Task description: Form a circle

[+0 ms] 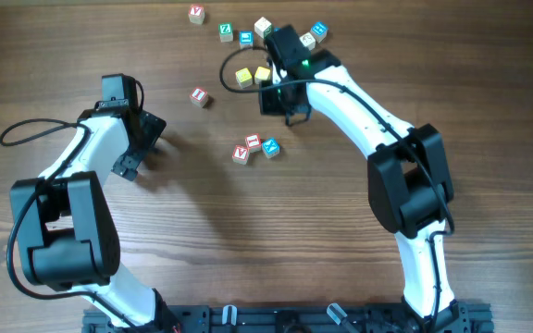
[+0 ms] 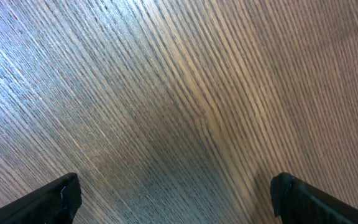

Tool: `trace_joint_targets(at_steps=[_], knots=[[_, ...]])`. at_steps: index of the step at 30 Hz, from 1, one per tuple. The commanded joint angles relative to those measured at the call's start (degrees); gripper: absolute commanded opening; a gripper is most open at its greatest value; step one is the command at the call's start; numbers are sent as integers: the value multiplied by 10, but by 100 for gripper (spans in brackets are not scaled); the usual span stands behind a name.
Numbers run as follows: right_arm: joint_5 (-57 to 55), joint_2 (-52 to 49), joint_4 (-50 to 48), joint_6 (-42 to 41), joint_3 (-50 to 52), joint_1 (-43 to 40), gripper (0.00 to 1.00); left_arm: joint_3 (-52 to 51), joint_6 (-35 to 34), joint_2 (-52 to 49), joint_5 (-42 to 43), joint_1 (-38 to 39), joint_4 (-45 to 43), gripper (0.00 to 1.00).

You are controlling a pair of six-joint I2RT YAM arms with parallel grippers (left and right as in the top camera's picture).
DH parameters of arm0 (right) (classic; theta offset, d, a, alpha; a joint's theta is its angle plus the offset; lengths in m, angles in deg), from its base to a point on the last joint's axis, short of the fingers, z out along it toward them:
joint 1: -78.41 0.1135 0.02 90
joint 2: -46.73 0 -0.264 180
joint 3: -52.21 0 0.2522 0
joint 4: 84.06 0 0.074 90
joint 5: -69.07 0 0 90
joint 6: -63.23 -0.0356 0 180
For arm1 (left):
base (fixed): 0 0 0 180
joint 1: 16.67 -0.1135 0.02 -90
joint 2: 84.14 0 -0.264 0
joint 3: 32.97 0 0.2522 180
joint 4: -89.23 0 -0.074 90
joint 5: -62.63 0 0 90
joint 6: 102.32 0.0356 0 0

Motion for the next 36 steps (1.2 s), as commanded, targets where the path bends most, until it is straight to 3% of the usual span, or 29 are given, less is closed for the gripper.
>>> trace_joint_targets(at_steps=[1,15,36], knots=[[-11,3,35,36,-77,27,4,-3,-1,-6,-9,-2,0,100],[-150,-32,60,68,-83,191,4,-3,-1,-7,-9,-2,0,100],[-163,-81,102,67,-57,197,4,-3,-1,-7,-9,-2,0,100]])
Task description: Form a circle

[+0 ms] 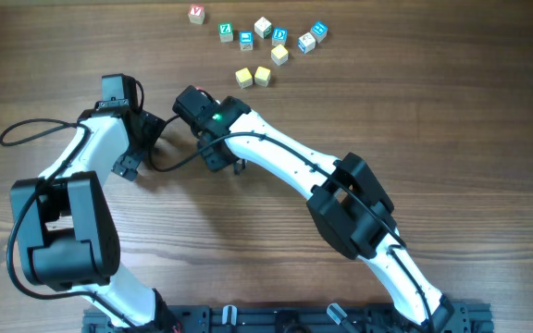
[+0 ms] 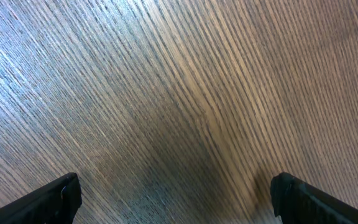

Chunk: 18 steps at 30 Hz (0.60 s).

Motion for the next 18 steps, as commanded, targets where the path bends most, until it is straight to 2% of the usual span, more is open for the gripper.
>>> trace_joint_targets(at_steps=[1,13,18], knots=[[-12,-10,7,7,9,-2,4,-3,-1,-7,-9,-2,0,100],[1,-10,17,6,9,-2,4,-3,-1,-7,-9,-2,0,100],[1,-9,-34,8,7,-2,4,-3,-1,-7,-9,-2,0,100]])
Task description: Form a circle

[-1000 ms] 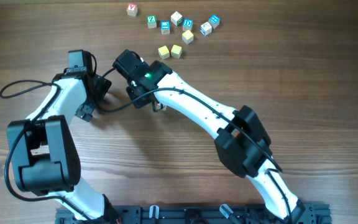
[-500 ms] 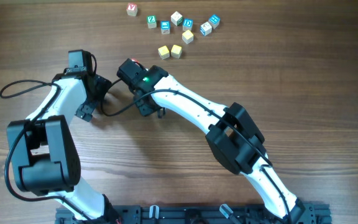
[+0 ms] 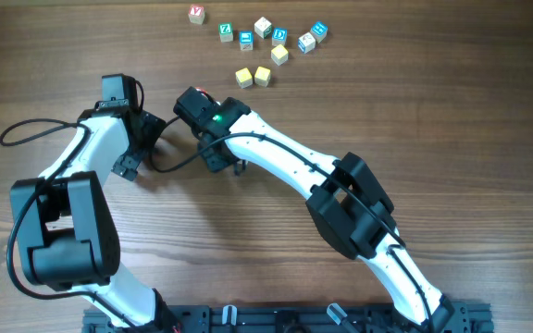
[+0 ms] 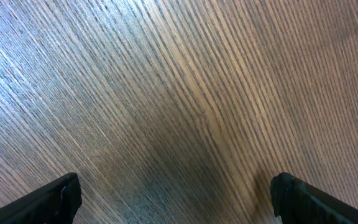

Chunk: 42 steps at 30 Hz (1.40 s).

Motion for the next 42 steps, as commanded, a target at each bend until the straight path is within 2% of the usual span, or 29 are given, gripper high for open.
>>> trace_joint_targets(at_steps=[1,6,13,26,42], knots=[[0,-9,-33,8,3,-4,4,-3,-1,-7,-9,-2,0,100],[0,-9,-66,11,3,-27,4,-3,-1,-7,-9,-2,0,100],[26,-9,-45,6,4,-66,4,-3,-1,-7,-9,-2,0,100],[53,-9,-28,7,4,-68,4,-3,-1,-7,-9,-2,0,100],[33,-9,-5,7,4,-74,4,-3,-1,-7,-9,-2,0,100]])
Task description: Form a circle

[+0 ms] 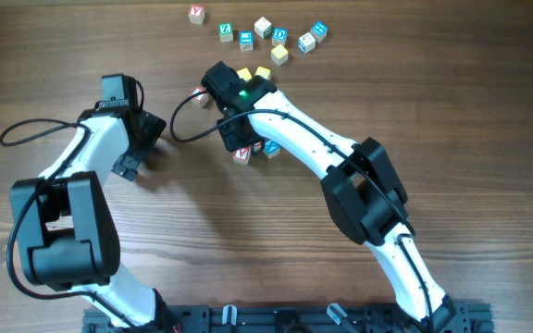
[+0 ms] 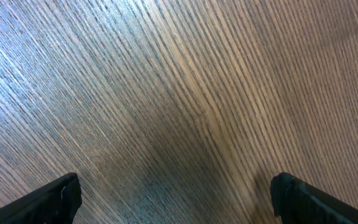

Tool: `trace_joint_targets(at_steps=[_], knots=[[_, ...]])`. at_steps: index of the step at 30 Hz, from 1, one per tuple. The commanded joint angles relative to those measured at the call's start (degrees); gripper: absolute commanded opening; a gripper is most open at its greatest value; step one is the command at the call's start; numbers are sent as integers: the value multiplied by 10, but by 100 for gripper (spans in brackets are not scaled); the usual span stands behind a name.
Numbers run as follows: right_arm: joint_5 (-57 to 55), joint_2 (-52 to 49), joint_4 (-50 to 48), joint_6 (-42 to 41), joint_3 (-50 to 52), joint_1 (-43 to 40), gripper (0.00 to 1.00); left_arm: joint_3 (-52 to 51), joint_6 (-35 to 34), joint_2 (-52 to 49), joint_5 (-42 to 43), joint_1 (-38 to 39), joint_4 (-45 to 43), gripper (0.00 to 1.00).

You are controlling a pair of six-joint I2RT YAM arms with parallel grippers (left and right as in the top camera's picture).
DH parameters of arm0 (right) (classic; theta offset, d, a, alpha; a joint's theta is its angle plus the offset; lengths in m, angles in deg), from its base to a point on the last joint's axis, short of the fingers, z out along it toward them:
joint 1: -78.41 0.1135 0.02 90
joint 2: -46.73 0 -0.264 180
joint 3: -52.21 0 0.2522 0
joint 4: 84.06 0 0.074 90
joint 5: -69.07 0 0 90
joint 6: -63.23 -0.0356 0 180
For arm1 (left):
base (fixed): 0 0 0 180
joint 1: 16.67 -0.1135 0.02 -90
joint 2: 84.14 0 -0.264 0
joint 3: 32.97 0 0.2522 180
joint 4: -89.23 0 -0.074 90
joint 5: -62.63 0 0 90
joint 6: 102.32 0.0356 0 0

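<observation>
Small lettered cubes lie on the wooden table. A loose row of several (image 1: 263,27) runs along the far edge, from a red-lettered cube (image 1: 196,13) to a blue one (image 1: 318,30). Two yellow cubes (image 1: 263,71) peek out beside my right arm. Another red-lettered cube (image 1: 197,92) shows at the arm's left. A red-lettered cube (image 1: 241,154) and a blue one (image 1: 271,147) lie just below my right gripper (image 1: 237,137), whose jaws are hidden under its wrist. My left gripper (image 2: 176,205) stands open over bare wood at the left (image 1: 144,141).
The right arm's white links (image 1: 303,139) stretch across the middle of the table from the front right. The left arm (image 1: 91,148) and its black cable (image 1: 26,125) take up the left side. The arms' bases sit at the front edge.
My right gripper has moved from beside the left gripper to up and right, over the cubes in the middle. The red-lettered and blue cubes below it show again. The left arm is unchanged.
My right gripper was first at the far side next to the two yellow cubes. Later it reached left, close to my left gripper, covering the middle cubes, and stayed there. Now it is over the middle cubes. The cubes in view lie where they did. My left gripper stayed open.
</observation>
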Motion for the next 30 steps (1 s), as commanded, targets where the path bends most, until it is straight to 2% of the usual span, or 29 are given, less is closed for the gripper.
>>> trace_joint_targets(at_steps=[1,6,14,16,17,19,20,24,26,30], knots=[[-3,-9,-2,1,4,-3,4,-3,-1,-7,-9,-2,0,100],[-1,-7,-21,8,-19,-3,4,-3,-1,-7,-9,-2,0,100],[-10,7,-36,85,-225,-16,7,-3,-1,-7,-9,-2,0,100],[-24,7,-76,91,-231,-31,18,-3,-1,-7,-9,-2,0,100],[-26,5,-97,91,-226,-45,27,-3,-1,-7,-9,-2,0,100],[-26,3,-120,90,-209,-65,59,-3,-1,-7,-9,-2,0,100],[-25,3,-127,90,-201,-72,66,-3,-1,-7,-9,-2,0,100],[-25,-2,-144,90,-159,-100,77,-3,-1,-7,-9,-2,0,100],[-26,-2,-152,90,-137,-109,79,-3,-1,-7,-9,-2,0,100],[-26,-2,-182,91,-76,-124,75,-3,-1,-7,-9,-2,0,100]])
